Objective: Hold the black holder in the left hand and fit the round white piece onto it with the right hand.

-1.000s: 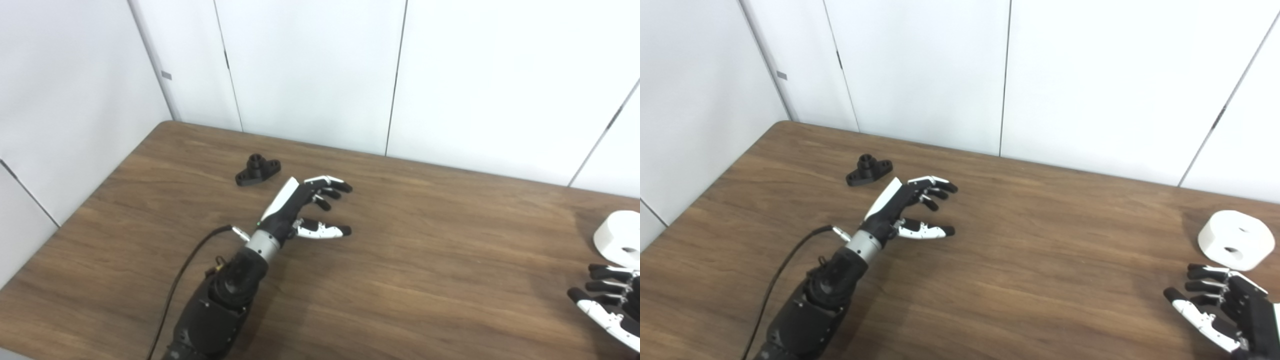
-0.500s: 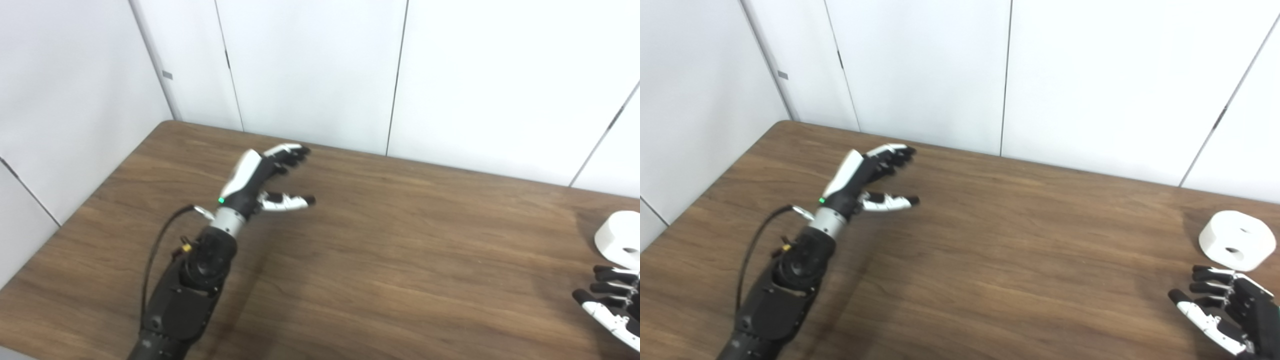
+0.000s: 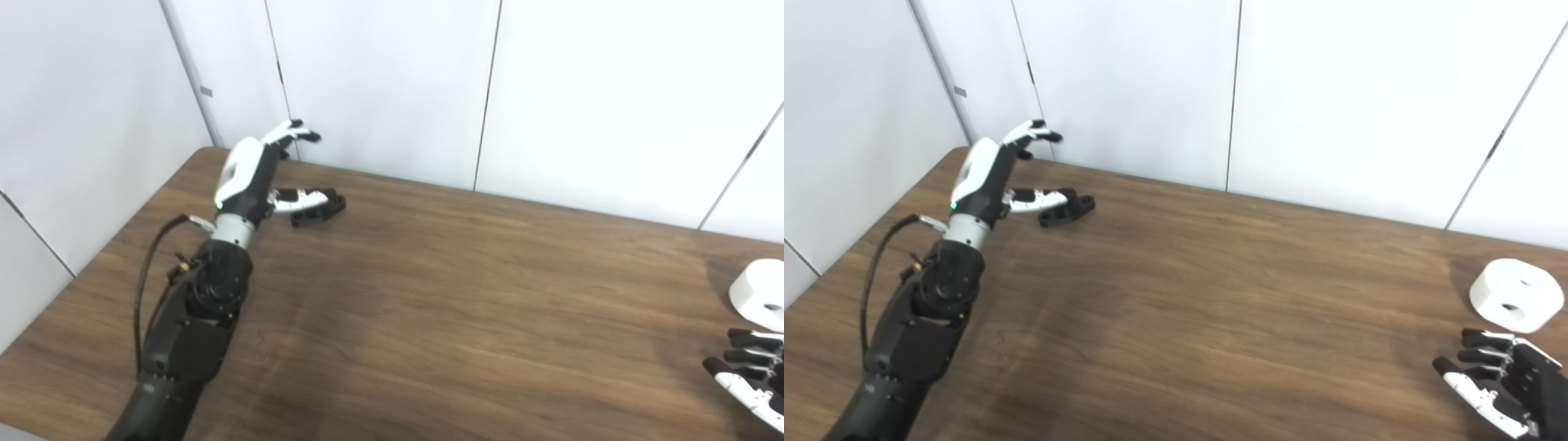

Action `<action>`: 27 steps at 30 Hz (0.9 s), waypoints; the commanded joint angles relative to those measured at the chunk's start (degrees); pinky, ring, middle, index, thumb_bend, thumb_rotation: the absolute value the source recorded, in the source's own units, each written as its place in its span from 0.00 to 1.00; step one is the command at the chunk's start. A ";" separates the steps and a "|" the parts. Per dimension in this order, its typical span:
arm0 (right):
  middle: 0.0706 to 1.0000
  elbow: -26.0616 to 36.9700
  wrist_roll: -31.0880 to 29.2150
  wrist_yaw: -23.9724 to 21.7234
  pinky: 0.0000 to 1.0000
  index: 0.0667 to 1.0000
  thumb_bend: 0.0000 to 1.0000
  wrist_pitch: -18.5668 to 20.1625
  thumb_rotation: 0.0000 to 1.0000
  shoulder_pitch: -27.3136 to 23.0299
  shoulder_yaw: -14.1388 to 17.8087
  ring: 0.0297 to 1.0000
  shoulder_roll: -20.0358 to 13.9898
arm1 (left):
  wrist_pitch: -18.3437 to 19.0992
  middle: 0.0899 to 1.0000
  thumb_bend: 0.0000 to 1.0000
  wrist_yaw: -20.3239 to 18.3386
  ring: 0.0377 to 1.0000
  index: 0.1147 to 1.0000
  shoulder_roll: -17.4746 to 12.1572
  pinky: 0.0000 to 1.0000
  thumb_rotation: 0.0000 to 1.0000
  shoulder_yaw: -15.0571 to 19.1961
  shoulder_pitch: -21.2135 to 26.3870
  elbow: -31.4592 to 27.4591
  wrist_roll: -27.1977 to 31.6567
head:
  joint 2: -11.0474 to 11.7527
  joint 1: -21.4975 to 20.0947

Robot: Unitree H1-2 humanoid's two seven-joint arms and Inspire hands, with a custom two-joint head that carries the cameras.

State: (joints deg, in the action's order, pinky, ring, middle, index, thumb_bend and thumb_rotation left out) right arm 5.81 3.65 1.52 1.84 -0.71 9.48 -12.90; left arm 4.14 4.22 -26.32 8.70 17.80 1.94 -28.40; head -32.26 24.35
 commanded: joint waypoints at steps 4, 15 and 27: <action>0.63 2.47 0.13 -0.05 0.45 0.46 0.51 -1.07 0.15 -0.93 0.51 0.54 -1.16 | 2.19 0.99 0.86 2.36 1.00 0.76 -3.35 0.86 0.22 0.40 3.30 0.98 -3.55 | -0.09 -0.18; 0.63 2.38 0.14 -0.05 0.46 0.46 0.52 -1.12 0.15 -0.76 0.67 0.55 -1.29 | 11.00 1.00 1.00 -3.77 1.00 0.83 -7.41 0.94 0.40 -3.27 4.72 4.44 -4.99 | -0.21 -0.38; 0.63 2.03 0.16 -0.21 0.46 0.46 0.52 -1.35 0.15 -0.74 0.61 0.55 -1.37 | 12.71 1.00 1.00 -7.03 1.00 0.79 -8.83 1.00 0.39 -7.33 5.59 8.43 -4.18 | -0.22 -0.61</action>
State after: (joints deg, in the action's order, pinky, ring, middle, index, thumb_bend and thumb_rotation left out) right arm 6.14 3.82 1.41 1.97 -0.40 9.64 -13.01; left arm 17.48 -3.06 -32.48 1.14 20.60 10.69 -32.27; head -32.43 23.82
